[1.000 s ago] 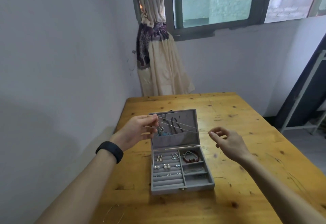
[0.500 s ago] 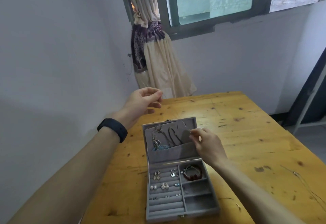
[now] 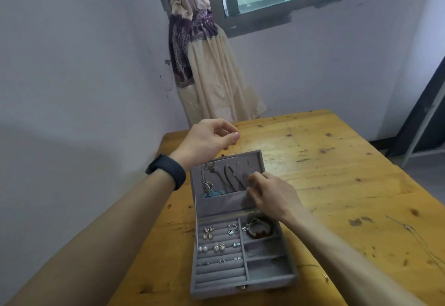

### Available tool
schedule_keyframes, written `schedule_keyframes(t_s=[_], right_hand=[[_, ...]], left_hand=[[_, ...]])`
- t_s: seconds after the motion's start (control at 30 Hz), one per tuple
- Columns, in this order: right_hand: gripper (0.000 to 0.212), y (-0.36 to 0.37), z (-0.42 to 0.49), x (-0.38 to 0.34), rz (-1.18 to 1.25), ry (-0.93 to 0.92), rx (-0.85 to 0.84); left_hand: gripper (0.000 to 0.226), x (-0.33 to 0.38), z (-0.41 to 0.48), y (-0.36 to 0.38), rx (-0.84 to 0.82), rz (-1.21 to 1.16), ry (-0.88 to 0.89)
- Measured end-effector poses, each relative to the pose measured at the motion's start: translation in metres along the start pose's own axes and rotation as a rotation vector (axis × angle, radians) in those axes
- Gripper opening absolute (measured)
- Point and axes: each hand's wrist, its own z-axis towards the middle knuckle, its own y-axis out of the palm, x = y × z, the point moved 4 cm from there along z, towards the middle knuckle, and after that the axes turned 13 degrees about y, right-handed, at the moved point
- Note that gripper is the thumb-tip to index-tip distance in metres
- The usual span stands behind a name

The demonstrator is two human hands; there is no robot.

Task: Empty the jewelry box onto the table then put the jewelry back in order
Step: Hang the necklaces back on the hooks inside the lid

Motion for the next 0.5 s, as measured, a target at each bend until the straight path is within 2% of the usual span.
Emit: schedule_keyframes(t_s=[0.23, 0.37, 0.5], right_hand=[[0.03, -0.006, -0.003, -0.004, -0.092, -0.02, 0.063], [0.034, -0.002, -0.009, -0.005, -0.065, -0.025, 0.048], [0.03, -0.002, -0.012, -0.003, 0.007, 0.006, 0.028]], left_hand=[[0.007, 0.006, 0.005, 0.005, 0.061, 0.046, 0.031], [0.008, 0.004, 0.005, 0.002, 0.101, 0.045, 0.018], [0.008, -0.004, 0.001, 0.011, 0.062, 0.085, -0.013]])
